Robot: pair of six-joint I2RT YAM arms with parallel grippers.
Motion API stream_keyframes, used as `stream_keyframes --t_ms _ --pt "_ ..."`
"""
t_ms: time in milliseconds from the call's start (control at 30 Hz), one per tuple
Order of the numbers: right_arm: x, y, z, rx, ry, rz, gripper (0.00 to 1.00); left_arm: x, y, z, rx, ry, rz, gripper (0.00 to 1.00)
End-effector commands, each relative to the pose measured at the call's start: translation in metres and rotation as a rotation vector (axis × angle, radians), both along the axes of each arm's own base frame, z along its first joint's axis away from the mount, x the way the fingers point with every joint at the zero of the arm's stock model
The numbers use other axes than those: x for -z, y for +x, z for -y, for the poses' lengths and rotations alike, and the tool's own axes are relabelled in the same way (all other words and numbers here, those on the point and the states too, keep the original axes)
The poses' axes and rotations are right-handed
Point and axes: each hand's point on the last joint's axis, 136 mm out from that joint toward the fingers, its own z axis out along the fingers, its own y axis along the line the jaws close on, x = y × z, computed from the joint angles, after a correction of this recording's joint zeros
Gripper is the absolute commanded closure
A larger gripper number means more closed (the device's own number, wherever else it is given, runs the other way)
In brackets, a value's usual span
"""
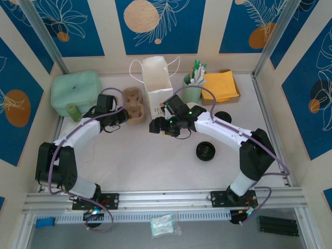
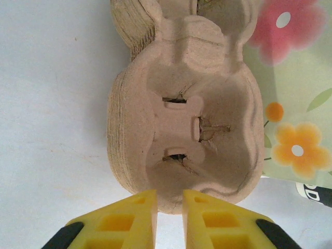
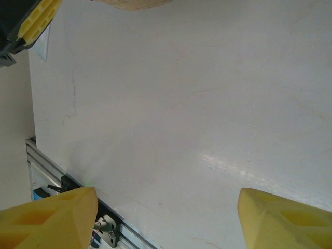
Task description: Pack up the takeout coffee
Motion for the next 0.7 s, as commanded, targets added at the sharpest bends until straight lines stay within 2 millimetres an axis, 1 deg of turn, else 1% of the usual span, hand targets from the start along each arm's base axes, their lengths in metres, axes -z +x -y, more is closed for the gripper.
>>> stream_keyframes --t_ms 0,33,100,167,433,667 --pt "-0.005 -0.003 -0.011 -0.016 0.033 -0.019 0.28 -0.014 0.001 -0.006 -0.007 0.001 0.02 0.72" --pt "-0.005 -0.003 -0.012 -0.016 0.033 -0.019 0.28 -0.012 0.001 -0.007 -0.011 0.007 0.016 0.65" --pt "-0.004 -0.003 -0.011 -0.014 0.03 -0.021 0.28 -0.009 0.001 -0.01 -0.017 0.017 0.006 0.57" --pt "-0.004 -0.003 -0.011 -0.012 0.031 -0.019 0.28 -0.004 0.001 -0.011 -0.019 0.025 -0.008 0.54" --pt "-0.005 -0.003 -0.011 -0.006 0.031 -0.021 0.28 0.007 0.005 -0.013 -0.015 0.047 -0.041 0.55" --pt "-0.003 -0.001 -0.011 0.001 0.032 -0.022 0.28 0.012 0.008 -0.011 -0.001 0.051 -0.052 0.6"
